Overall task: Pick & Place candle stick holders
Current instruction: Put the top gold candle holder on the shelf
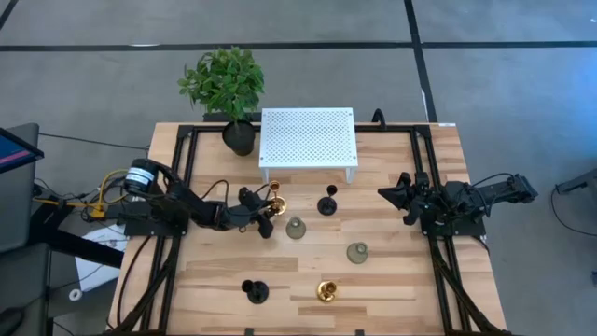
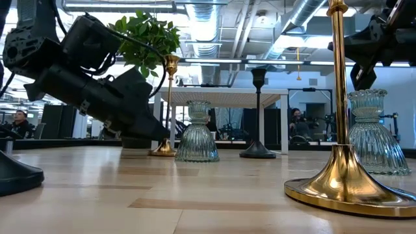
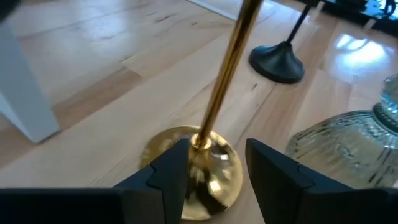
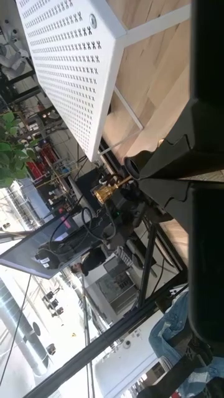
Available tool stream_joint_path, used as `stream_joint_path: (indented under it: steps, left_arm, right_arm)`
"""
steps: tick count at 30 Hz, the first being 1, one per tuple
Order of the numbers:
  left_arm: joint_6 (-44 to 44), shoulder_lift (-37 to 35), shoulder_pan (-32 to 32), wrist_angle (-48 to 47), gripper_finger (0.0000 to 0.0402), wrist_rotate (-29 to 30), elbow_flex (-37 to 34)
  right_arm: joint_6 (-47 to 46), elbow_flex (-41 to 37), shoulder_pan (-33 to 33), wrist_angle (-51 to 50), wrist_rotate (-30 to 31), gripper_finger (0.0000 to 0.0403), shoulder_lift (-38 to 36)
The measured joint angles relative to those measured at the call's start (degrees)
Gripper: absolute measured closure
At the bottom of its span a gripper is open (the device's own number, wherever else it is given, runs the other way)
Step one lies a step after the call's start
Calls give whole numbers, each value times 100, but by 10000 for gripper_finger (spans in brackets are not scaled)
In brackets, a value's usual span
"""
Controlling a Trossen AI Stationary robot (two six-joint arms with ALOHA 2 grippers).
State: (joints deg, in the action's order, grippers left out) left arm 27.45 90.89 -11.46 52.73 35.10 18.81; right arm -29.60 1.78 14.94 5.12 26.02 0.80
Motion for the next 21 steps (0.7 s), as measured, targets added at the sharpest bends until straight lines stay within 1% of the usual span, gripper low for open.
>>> stream_joint_path:
  steps: [6, 14, 21]
  left_arm:
    - [-16, -39, 2, 26, 263, 644, 0]
    - [-14, -39, 39, 45, 280, 605, 88]
    - [-15, -39, 254, 37, 292, 591, 214]
  right_arm:
    - [0, 0, 0, 0, 0, 403, 0]
    - [2, 0, -1, -1, 0, 403, -2]
    - [2, 0, 0, 0, 0, 403, 0]
